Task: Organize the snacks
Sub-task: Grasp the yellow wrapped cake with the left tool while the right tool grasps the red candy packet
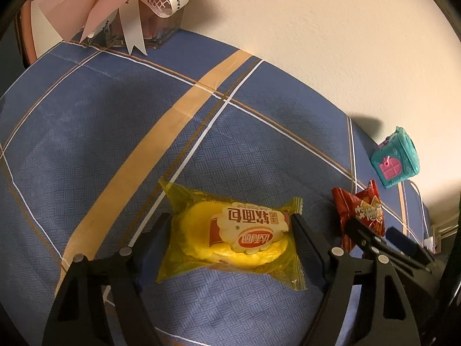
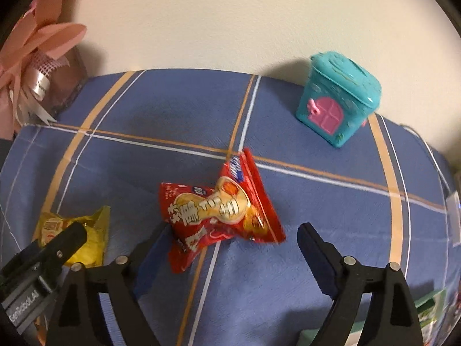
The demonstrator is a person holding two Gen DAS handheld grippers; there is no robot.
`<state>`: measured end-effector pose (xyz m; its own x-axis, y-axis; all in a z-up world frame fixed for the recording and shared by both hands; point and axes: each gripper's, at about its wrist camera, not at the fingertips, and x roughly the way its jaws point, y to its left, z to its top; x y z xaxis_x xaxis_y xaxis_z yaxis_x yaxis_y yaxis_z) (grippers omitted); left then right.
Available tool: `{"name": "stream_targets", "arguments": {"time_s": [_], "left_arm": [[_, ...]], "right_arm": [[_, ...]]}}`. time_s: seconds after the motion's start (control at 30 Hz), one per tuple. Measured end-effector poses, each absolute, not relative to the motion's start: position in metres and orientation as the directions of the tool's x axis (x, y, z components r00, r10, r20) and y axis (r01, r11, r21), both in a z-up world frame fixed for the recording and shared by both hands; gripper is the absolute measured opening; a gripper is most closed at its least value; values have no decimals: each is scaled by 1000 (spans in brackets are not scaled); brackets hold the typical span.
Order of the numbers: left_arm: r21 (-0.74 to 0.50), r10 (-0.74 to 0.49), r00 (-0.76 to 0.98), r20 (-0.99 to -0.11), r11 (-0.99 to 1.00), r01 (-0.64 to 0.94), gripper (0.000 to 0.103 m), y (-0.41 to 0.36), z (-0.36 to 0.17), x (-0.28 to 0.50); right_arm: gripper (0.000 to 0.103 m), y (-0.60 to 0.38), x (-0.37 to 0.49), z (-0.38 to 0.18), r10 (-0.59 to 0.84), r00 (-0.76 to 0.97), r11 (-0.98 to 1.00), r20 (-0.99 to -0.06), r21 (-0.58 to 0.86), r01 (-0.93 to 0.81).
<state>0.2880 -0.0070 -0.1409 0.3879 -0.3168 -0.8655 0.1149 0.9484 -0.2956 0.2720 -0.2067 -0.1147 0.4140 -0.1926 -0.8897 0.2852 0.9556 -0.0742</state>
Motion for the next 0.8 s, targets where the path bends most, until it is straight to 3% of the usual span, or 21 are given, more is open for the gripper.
{"name": "stream_targets", "arguments": {"time_s": [0.23, 0.47, 0.8], "left_arm": [[-298, -319, 391, -864, 948, 115, 82, -7, -142, 289], [-297, -320, 392, -863, 947, 118, 81, -9, -143, 288], [-294, -319, 398, -860, 948, 125, 77, -14, -140, 282]], "right_arm": [[90, -195, 289, -119, -188, 404, 972, -895, -109, 210], [66, -190, 286, -122, -162, 419, 973, -893, -73, 220], [65, -195, 269, -115, -133, 444, 970, -886, -23, 244]]}}
